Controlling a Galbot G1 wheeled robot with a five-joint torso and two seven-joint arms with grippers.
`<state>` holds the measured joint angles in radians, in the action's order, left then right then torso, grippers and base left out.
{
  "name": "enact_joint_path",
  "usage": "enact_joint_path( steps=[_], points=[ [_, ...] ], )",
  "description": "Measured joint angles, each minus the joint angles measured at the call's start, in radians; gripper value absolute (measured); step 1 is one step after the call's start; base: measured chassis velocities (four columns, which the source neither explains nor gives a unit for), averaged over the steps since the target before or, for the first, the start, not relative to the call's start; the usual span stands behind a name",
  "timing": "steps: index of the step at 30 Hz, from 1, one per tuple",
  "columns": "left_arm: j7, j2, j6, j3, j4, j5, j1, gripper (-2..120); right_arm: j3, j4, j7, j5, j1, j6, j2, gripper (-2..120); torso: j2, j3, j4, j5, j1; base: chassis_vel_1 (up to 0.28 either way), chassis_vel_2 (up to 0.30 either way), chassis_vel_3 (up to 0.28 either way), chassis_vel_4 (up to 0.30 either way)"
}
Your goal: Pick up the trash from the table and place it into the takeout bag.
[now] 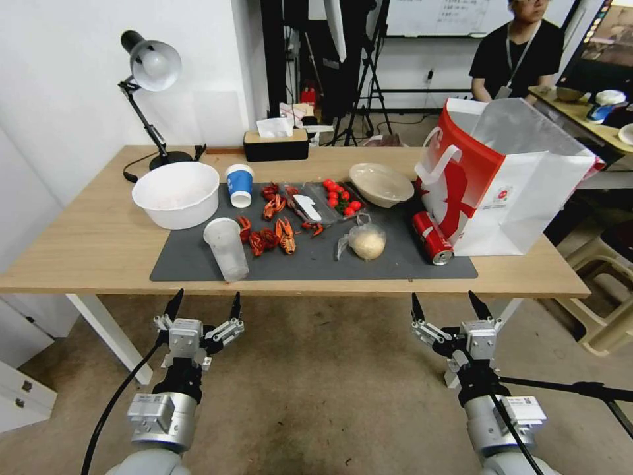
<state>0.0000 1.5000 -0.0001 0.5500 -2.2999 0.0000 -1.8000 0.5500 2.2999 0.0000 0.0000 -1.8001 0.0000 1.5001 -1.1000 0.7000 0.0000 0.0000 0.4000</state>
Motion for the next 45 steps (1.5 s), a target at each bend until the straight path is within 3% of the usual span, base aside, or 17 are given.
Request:
enact_joint_path(
  steps=[18, 21, 22, 24, 28, 45],
  points=[
    [-0.019, 0.0, 0.01, -0.013, -0.007, -0.006, -0.005, 100, -0.004, 0.003, -0.005, 0.0, -0.001, -0.018, 0.0, 100, 0.0, 0.0, 0.0, 0.0, 0.0, 0.0, 0.0, 0.0, 0.0],
    [-0.119, 0.005, 0.07, -0.094, -0.056, -0.046, -0.033, 100, -0.036, 0.026, -0.042, 0.0, -0.011, -0.124, 0.001, 100, 0.0, 0.0, 0.0, 0.0001, 0.0, 0.0, 0.0, 0.0, 0.0],
    [-0.119, 0.005, 0.07, -0.094, -0.056, -0.046, -0.033, 100, -0.036, 0.026, -0.042, 0.0, -0.011, -0.124, 0.001, 100, 0.0, 0.0, 0.0, 0.0001, 0.0, 0.0, 0.0, 0.0, 0.0],
    [-0.219, 0.011, 0.13, -0.172, -0.105, -0.084, -0.061, 100, -0.066, 0.049, -0.079, 0.0, -0.021, -0.225, 0.002, 100, 0.0, 0.0, 0.0, 0.0, 0.0, 0.0, 0.0, 0.0, 0.0],
    [-0.292, 0.022, 0.155, -0.238, -0.135, -0.112, -0.089, 100, -0.074, 0.064, -0.108, 0.009, -0.02, -0.244, 0.004, 100, 0.0, 0.0, 0.0001, 0.0, 0.0, 0.0, 0.0, 0.0, 0.0],
    [-0.293, 0.024, 0.119, -0.241, -0.132, -0.106, -0.1, 100, -0.068, 0.061, -0.103, 0.012, -0.014, -0.234, 0.005, 100, 0.0, 0.0, 0.0, 0.0, 0.0, 0.0, 0.0, 0.0, 0.0]
  ],
)
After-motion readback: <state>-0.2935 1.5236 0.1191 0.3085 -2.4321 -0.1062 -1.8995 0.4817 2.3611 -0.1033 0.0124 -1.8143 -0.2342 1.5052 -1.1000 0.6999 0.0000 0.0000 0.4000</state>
